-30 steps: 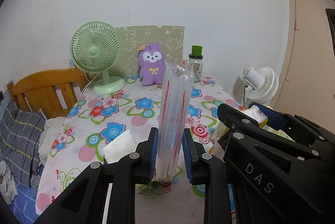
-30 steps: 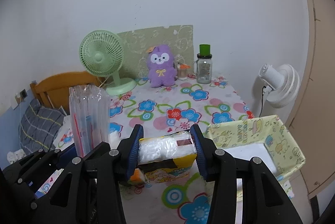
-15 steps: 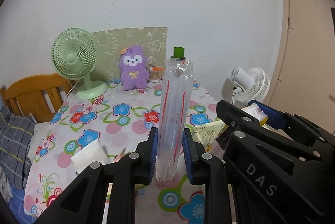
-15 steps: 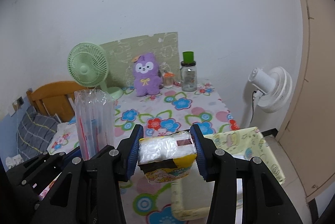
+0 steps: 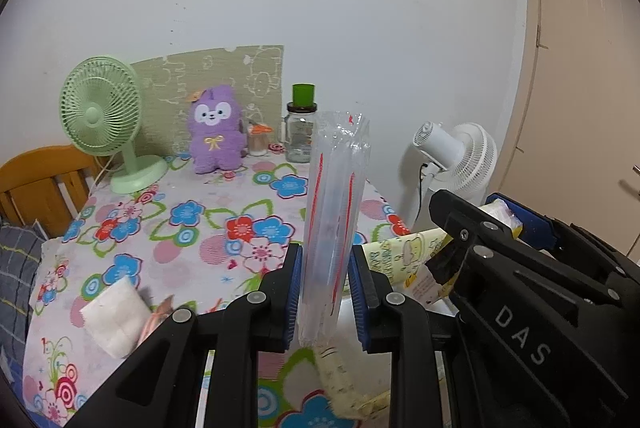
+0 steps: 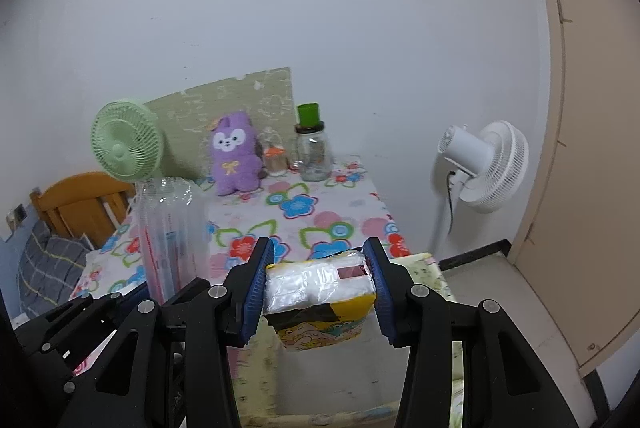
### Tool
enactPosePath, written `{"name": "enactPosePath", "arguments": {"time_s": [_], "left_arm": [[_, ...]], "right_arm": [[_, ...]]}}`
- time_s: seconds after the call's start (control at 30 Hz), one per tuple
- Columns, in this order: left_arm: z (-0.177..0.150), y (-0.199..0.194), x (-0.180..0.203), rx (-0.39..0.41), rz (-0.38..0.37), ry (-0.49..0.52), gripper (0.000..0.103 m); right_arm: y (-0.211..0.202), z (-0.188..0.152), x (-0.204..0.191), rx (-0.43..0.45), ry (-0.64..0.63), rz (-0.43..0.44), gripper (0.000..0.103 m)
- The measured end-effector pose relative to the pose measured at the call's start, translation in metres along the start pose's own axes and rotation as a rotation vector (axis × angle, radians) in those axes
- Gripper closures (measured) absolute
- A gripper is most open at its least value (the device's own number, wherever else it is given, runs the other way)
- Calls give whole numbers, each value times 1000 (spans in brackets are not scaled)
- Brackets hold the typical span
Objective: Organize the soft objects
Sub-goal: 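Carry the straw bag and yellow box with both grippers over the yellow-green paper box, then lower both held items into the paper box and open both grippers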
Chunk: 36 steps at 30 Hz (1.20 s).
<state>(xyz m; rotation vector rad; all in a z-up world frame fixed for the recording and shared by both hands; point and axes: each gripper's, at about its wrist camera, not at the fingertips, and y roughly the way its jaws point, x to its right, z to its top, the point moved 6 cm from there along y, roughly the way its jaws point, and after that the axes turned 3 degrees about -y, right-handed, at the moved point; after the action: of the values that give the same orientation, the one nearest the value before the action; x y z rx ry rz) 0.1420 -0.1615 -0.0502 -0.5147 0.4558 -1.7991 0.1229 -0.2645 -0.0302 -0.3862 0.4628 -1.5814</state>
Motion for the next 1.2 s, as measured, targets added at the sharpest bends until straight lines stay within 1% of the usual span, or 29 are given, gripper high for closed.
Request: {"name": "enactPosePath", "arguments": {"time_s": [0.2,0.37,0.5,0.57,0.73,0.8,0.83,0.87,0.9,0.97,1.0,1.03,1.07,1.1,1.13,1.2], "left_arm": [[0,14,18,-16,-26,14,81],[-7,35,33,-58,-49,22,81],[-14,55,38,-99,-56,12,80],[-18,60,39,-113,-60,4,78],[-29,78,39,-166,-55,-1,78],[-32,82,39,-174,-53,5,77],[-33,83,39,-176,-50,7,75],[-34,84,38,-176,-49,8,68],[-34,85,37,-173,-45,6,64],[-35,86,35,-175,-38,1,59],[-36,87,34,-178,-39,-1,55],[-36,88,34,-180,-39,-1,48],[-36,88,33,-181,-40,0,45],[-36,88,34,-180,-45,-1,41],[-36,87,34,-179,-51,0,37],[-36,86,33,-180,-48,5,33]], "right_arm": [[10,0,22,-6,11,-27,54],[26,-5,37,-34,24,-48,54],[43,-13,46,-65,26,-62,54],[51,-17,49,-84,26,-61,54],[69,-26,53,-123,32,-60,53],[77,-29,54,-141,37,-55,53],[81,-31,54,-151,38,-48,52],[83,-33,53,-155,37,-44,52],[84,-34,53,-154,34,-43,52],[86,-35,51,-150,20,-48,50],[87,-35,50,-149,14,-47,47],[88,-35,49,-153,7,-45,39],[88,-36,49,-155,6,-44,34],[88,-36,48,-152,7,-42,23],[87,-36,48,-150,7,-39,18],[86,-36,46,-154,-5,-40,15]]}}
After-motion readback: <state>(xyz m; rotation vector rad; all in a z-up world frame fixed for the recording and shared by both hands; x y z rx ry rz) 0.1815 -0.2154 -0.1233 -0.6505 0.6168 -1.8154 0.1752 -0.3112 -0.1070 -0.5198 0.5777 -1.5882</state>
